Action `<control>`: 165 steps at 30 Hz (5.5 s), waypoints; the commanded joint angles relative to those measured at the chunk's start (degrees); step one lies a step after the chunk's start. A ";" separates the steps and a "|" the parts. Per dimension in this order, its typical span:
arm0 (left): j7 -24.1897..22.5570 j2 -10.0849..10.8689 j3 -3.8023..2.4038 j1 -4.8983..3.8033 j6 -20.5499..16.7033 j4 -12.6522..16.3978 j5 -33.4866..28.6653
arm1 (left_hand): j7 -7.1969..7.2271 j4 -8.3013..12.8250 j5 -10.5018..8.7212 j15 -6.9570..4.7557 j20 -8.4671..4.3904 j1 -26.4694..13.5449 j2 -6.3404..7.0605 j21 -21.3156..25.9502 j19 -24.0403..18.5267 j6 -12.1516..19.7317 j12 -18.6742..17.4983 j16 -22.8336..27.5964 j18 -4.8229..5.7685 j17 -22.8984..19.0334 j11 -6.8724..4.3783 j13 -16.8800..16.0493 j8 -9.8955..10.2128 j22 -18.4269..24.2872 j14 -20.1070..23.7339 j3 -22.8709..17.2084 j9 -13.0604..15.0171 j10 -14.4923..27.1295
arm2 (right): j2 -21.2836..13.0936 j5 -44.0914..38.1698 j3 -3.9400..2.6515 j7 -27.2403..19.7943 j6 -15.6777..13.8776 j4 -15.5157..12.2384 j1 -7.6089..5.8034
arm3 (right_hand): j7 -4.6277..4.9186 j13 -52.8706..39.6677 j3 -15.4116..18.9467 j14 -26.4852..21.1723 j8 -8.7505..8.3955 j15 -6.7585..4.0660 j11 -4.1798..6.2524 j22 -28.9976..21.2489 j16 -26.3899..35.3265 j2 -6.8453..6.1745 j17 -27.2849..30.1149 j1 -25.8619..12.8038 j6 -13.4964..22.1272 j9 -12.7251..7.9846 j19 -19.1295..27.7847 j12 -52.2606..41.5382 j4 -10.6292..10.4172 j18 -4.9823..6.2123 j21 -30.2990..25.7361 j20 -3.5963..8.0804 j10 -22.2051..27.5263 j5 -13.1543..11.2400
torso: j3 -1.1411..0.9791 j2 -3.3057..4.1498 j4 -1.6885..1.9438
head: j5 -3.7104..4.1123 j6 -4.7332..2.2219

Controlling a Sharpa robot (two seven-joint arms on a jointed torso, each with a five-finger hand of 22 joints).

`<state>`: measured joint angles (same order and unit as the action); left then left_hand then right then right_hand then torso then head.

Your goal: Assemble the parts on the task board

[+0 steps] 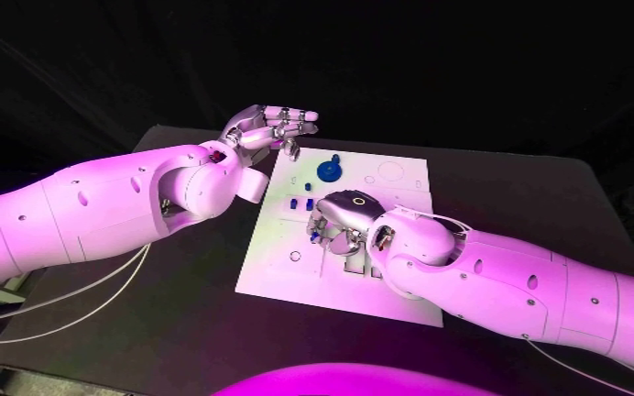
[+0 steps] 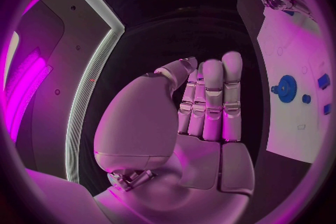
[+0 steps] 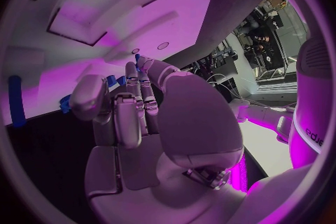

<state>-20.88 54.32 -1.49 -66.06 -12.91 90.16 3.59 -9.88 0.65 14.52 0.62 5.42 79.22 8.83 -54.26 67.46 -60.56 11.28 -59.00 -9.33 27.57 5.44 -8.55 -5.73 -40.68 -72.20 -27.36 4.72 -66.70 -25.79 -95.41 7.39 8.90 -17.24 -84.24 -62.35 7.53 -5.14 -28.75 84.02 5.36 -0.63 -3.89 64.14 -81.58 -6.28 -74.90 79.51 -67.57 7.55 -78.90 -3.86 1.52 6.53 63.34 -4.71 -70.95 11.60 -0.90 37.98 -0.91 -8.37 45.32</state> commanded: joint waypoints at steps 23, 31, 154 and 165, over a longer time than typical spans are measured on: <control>0.18 -0.12 -0.01 -0.02 1.30 -0.22 -0.25 | -0.11 0.35 0.18 -0.10 -0.02 0.10 -0.30 0.24 -0.21 0.24 0.13 0.27 -0.59 -0.05 -0.01 -0.08 0.30 0.05 0.34 0.13 -0.07 0.56 | 0.41 -1.23 0.06 0.43 4.09 0.84 0.12 | 0.04 -0.08 0.33 3.68 0.12 -0.32 0.08 0.28 -0.39 0.58 -2.41 -0.03 -0.37 0.13 0.05 -0.04 0.09 -0.67 0.33 0.03 -0.22 0.50 | 0.00 -0.01 0.03 | -0.08 0.27; 0.27 -0.18 0.00 -0.02 1.38 -0.26 -0.25 | -0.12 0.37 0.17 -0.09 -0.01 0.08 -0.32 0.28 -0.22 0.24 0.15 0.28 -0.59 -0.10 0.00 -0.08 0.30 0.08 0.37 0.17 -0.08 0.58 | 1.33 -1.61 0.17 0.72 4.54 1.20 0.28 | 0.07 -0.08 0.57 3.67 0.06 -0.28 0.03 0.15 -0.41 0.55 -2.42 -0.29 -0.28 0.18 0.18 0.04 0.01 -0.63 0.14 -0.01 -0.16 0.42 | -0.01 -0.01 0.06 | -0.15 0.20; 1.71 -0.45 0.64 0.00 2.18 -1.00 -0.25 | -0.14 0.41 0.09 -0.04 0.06 -0.04 -0.75 0.77 -0.32 0.21 0.37 0.44 -0.65 -0.71 0.02 -0.17 0.21 0.55 0.60 0.45 -0.14 0.67 | -12.99 -0.83 -1.67 2.02 -1.77 -14.19 -6.36 | -0.18 -0.98 5.29 3.78 0.63 -0.79 0.75 3.71 -1.87 2.19 -3.71 2.70 0.97 0.32 -0.86 -5.50 0.47 -1.03 1.03 0.34 -0.35 -0.12 | 0.26 -0.36 -0.38 | 0.50 -0.70; 1.40 -0.74 0.67 0.00 2.00 -1.31 -0.25 | -0.14 0.41 0.09 -0.04 0.06 -0.04 -0.75 0.77 -0.32 0.21 0.37 0.44 -0.65 -0.71 0.02 -0.17 0.21 0.55 0.60 0.45 -0.14 0.67 | -4.75 0.69 -1.20 -0.38 -2.52 -12.59 -1.37 | -0.03 -1.11 5.06 3.76 0.43 -0.72 0.62 3.75 -1.85 2.19 -3.66 2.81 1.06 0.35 -0.77 -5.18 0.75 -1.02 0.96 0.35 -0.38 0.55 | 0.29 -0.24 -0.38 | -0.46 -0.55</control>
<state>-18.92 53.72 -0.79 -66.05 -11.64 88.79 3.58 -9.87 0.97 14.52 0.42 5.42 78.99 8.60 -53.80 67.47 -60.55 11.28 -58.78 -9.33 26.91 5.42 -8.62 -5.73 -40.22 -71.99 -27.05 4.63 -66.32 -31.00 -95.38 6.16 10.18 -18.93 -97.37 -64.09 7.36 -6.13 -23.02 83.93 5.97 -1.14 -5.89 67.84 -83.25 -4.60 -74.93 81.07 -66.33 7.80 -79.23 -9.39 1.12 6.61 64.22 -4.39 -68.23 11.78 -0.62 37.67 -1.28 -8.61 44.73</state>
